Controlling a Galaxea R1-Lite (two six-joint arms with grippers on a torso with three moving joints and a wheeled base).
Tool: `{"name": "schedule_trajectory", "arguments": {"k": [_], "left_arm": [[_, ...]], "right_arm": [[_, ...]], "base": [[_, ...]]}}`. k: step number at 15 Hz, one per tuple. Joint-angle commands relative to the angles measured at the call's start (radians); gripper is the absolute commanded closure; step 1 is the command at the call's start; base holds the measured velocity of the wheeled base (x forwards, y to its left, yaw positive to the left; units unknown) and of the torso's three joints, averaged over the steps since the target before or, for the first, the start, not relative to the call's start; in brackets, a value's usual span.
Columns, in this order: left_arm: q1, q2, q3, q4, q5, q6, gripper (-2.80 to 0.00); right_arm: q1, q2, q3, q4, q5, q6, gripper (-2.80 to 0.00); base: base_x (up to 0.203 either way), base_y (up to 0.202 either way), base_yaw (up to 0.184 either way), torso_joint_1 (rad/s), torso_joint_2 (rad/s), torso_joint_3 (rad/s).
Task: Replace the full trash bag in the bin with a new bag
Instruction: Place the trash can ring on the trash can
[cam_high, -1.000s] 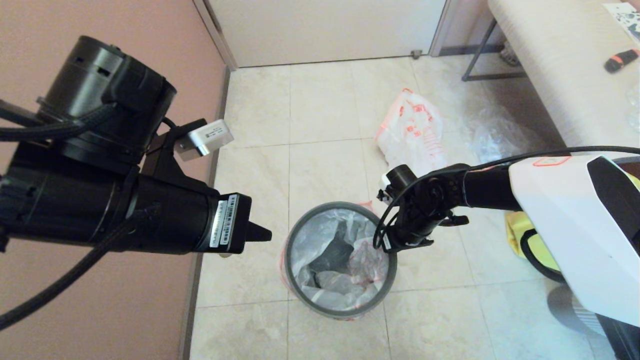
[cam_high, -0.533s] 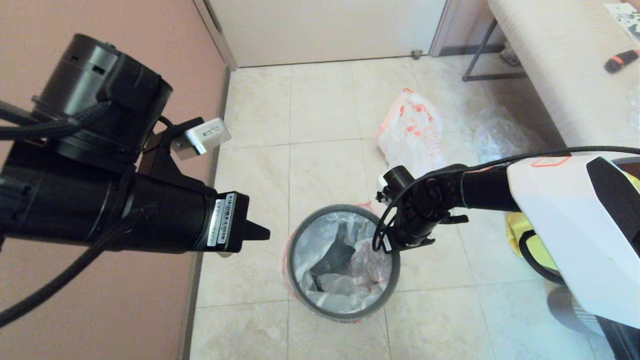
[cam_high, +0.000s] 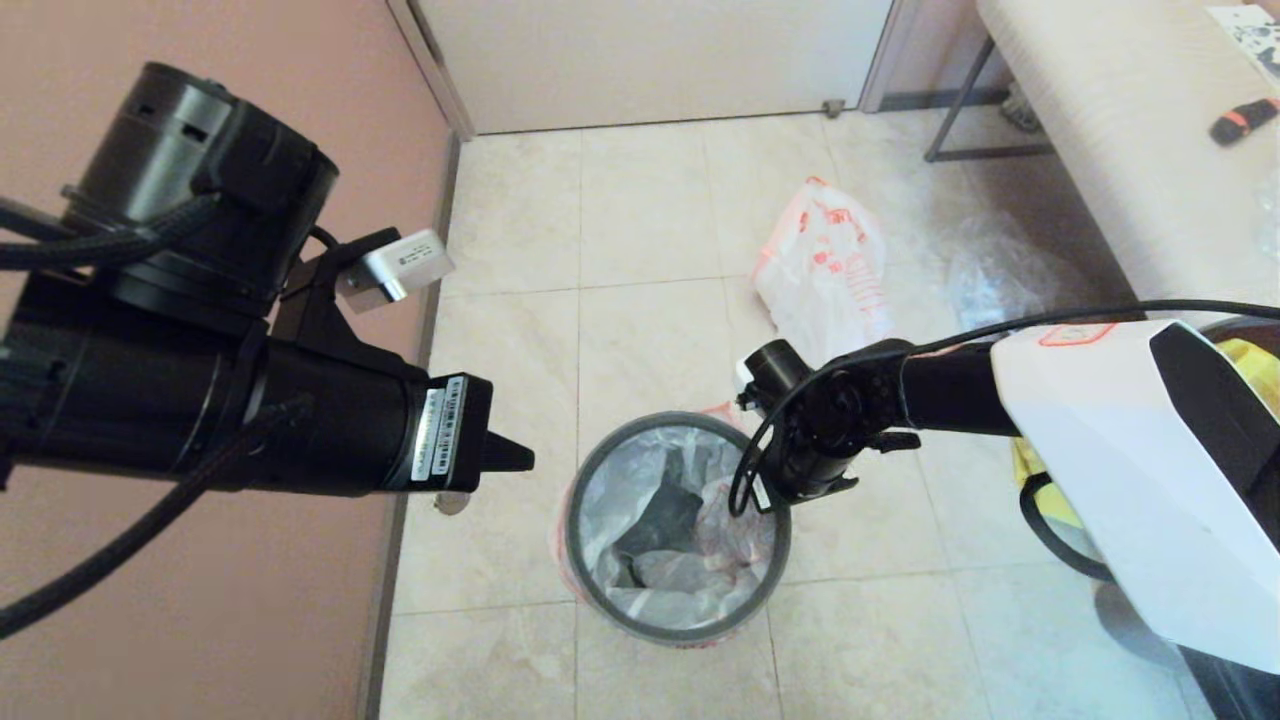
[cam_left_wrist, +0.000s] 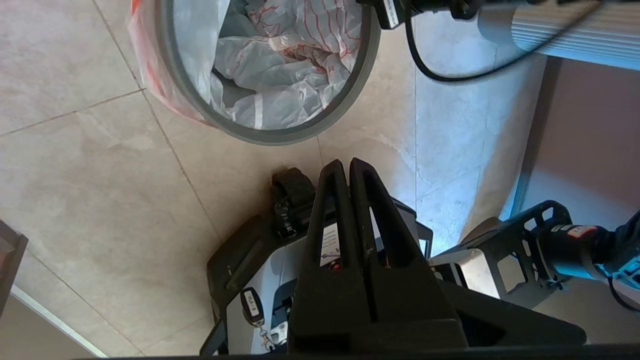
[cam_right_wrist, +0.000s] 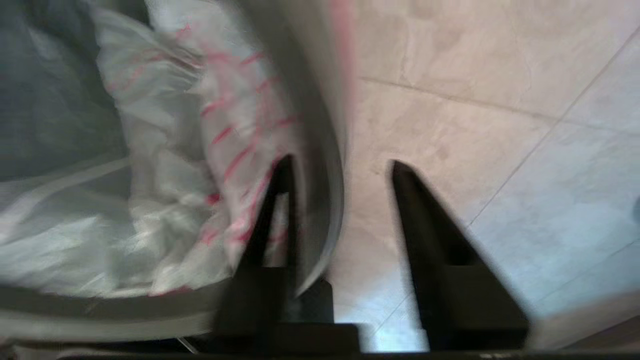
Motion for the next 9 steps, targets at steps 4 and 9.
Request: {"name": "schedule_trajectory", "arguments": {"k": [4,9], "left_arm": [[0.016,0.009,0.003,0.003,-0.002,0.001,0.0],[0.076,0.138,0.039,-0.015,-0.018,0.042,0.0]], "right_arm": [[0.039,-0.125,0.011,0.084,-0.012,0.022,-2.8],[-0.007,-0.298,0.157,0.116,0.284,0.13,-0.23]], "base": [[0.0,0.0,0.0,0.0,0.0,0.0],[0.0,0.0,0.0,0.0,0.0,0.0]]}}
